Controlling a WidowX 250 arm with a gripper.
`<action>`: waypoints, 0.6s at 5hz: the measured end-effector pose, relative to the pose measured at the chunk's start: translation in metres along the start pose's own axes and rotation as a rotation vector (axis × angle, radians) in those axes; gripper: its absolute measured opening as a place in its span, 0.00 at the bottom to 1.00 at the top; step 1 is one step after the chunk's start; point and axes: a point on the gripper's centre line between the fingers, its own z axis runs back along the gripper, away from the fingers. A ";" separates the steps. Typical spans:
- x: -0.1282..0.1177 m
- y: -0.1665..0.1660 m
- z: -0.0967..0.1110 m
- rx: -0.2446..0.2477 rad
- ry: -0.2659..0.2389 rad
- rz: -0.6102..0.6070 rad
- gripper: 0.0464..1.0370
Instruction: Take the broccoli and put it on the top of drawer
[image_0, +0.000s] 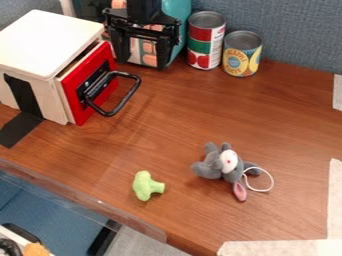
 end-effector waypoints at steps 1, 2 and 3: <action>-0.004 -0.003 -0.013 -0.012 0.026 -0.003 0.96; -0.033 -0.011 -0.020 -0.053 0.013 -0.053 0.96; -0.057 -0.024 -0.031 -0.017 -0.014 -0.108 0.96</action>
